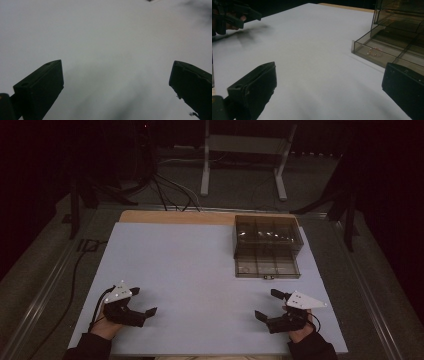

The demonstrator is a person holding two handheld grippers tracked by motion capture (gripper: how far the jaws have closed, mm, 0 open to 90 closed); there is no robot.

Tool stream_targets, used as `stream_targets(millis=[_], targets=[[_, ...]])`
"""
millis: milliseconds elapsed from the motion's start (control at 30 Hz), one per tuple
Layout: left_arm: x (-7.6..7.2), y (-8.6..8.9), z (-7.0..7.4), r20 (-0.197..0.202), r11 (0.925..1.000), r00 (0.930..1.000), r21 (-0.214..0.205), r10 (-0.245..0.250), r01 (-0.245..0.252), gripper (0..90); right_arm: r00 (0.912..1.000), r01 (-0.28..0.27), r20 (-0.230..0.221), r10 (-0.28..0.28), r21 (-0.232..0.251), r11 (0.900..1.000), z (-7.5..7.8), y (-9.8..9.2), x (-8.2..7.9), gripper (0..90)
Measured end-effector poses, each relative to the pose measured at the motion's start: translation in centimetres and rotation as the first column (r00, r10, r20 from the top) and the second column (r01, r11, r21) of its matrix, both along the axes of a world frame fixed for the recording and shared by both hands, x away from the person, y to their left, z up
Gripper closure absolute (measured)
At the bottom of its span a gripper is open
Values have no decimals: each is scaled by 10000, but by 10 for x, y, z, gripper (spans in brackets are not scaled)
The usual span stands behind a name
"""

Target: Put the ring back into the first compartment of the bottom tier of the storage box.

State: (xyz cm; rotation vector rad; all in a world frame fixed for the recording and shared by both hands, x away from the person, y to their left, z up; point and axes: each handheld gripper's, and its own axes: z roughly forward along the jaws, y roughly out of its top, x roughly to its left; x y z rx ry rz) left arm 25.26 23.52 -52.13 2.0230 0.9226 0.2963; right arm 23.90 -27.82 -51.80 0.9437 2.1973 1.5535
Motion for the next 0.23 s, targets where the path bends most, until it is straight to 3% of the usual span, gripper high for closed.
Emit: stream_targets(millis=[233], targets=[[0,-2,-6,-139,9999,9999,138,-24,26,8,10000,-23,-27,23,-50,10000,-1,0,0,0]])
